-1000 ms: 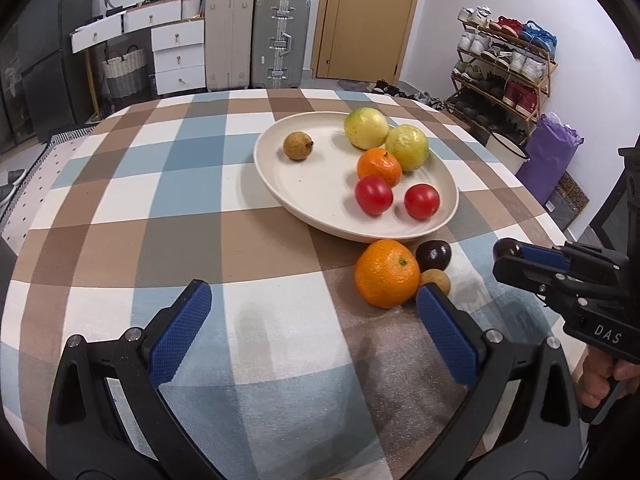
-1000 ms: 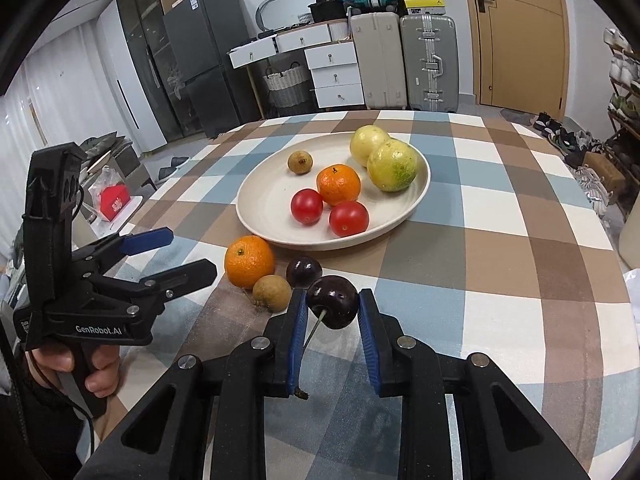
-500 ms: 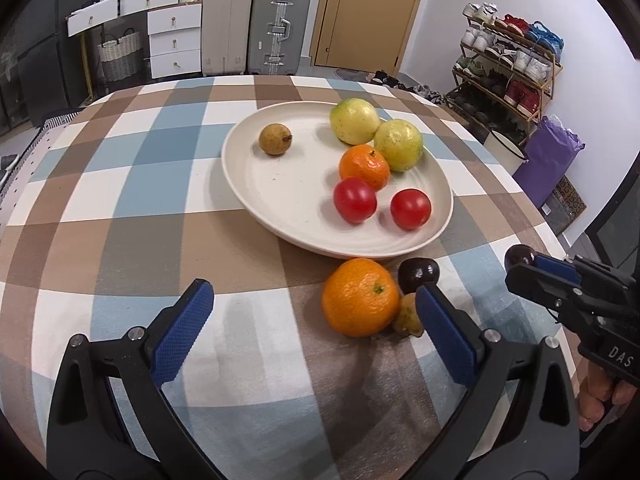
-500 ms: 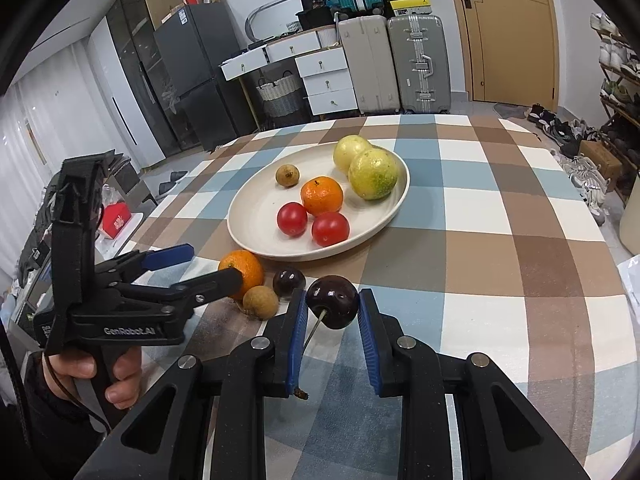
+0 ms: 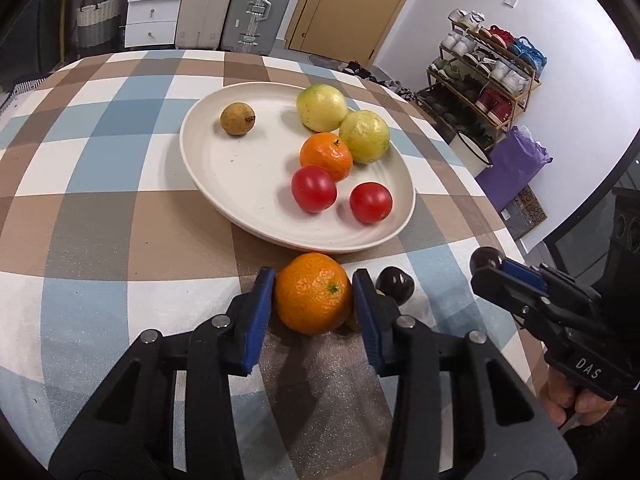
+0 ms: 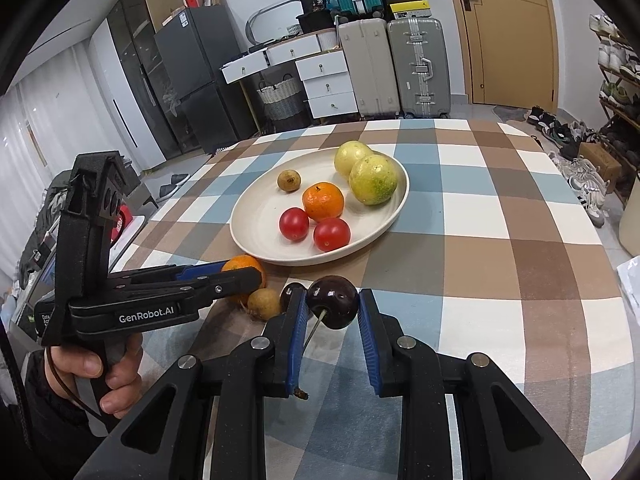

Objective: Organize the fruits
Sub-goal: 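Grasp the dark plum with the right tool while the left tool grasps the orange, then carry the plum and orange over the plate and open both tools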

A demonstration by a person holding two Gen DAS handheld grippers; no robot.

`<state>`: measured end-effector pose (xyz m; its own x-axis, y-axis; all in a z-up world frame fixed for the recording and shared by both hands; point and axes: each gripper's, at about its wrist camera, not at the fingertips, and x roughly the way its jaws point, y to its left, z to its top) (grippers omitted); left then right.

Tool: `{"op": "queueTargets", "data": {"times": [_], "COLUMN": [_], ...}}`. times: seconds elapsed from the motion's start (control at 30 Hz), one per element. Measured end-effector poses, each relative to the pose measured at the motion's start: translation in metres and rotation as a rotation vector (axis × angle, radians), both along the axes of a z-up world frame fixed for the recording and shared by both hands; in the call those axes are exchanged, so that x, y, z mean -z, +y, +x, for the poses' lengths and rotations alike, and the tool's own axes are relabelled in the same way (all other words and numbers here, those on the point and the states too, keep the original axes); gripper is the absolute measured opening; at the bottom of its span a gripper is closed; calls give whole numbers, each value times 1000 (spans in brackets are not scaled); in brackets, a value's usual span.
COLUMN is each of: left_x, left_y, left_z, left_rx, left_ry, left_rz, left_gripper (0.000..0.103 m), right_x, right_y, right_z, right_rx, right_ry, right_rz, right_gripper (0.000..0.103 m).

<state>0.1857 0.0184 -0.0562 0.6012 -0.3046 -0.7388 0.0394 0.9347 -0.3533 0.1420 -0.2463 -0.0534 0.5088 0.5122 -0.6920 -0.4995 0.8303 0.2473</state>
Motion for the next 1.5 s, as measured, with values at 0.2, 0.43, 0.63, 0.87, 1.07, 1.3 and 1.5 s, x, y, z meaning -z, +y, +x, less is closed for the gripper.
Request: {"op": "queueTargets", "data": {"times": [0.2,0.43,0.63,0.87,1.07,1.3,1.5], "left_x": [-3,-14,-30,-54,-72,-93,-95], "left_y": [0,4,6,14,19,23,25], "left_z": [-10,-24,-33,-42,-46,-43,-28], "left_rx": [-12,-33,-24,-43,-58,-80,-100], "left_ry": [-18,-67,-117,-174,-217,-268,-282], "left_rz": [39,88,99,126,148,194,229], "left_gripper": [36,36,36,36,36,37,37], "right_x": [2,4,5,-4,-33,-55,-51], "right_y": [2,3,2,5,9,18,22], "right_z": [0,0,0,5,13,34,55], "right_rx": [-2,-3,-1,-2,-13,-38,-35], "right_ry": [2,2,0,-9,-53,-92,-82], "right_rz": [-6,-8,-3,0,18,11,21], "right_gripper": [26,26,26,26,26,26,26]}}
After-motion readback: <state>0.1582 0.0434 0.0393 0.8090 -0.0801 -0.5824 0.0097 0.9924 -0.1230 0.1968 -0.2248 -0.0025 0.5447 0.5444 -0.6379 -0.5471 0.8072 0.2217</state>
